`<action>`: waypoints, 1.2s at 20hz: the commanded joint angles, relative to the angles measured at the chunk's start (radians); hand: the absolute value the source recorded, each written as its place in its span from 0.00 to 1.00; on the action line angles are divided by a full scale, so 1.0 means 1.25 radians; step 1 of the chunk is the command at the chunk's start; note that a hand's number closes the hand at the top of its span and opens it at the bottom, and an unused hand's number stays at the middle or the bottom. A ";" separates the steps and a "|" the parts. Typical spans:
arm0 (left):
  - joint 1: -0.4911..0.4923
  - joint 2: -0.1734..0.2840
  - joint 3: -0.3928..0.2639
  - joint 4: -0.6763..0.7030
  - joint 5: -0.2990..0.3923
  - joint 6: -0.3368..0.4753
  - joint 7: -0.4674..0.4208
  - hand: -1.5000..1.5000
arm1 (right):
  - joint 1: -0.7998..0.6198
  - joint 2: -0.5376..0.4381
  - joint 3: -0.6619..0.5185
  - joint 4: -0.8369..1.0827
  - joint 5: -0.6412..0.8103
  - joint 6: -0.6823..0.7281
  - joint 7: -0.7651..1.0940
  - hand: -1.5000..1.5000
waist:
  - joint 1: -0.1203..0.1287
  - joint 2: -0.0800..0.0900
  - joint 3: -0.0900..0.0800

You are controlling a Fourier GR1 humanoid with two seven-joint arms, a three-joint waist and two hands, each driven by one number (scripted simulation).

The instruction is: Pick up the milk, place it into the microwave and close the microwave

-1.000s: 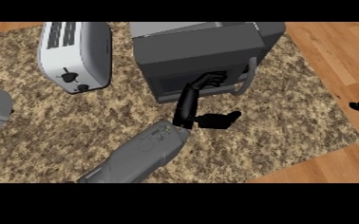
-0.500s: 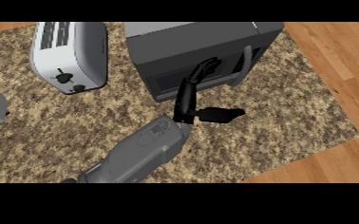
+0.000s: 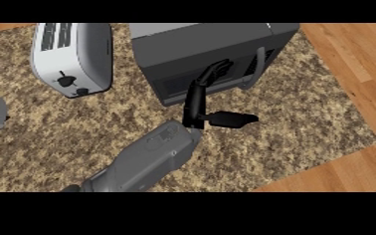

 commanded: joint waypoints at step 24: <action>-0.067 0.000 0.022 0.086 0.107 -0.005 -0.087 0.00 | -0.090 0.051 0.041 0.197 -0.299 0.144 0.084 0.00 | -0.010 0.017 0.004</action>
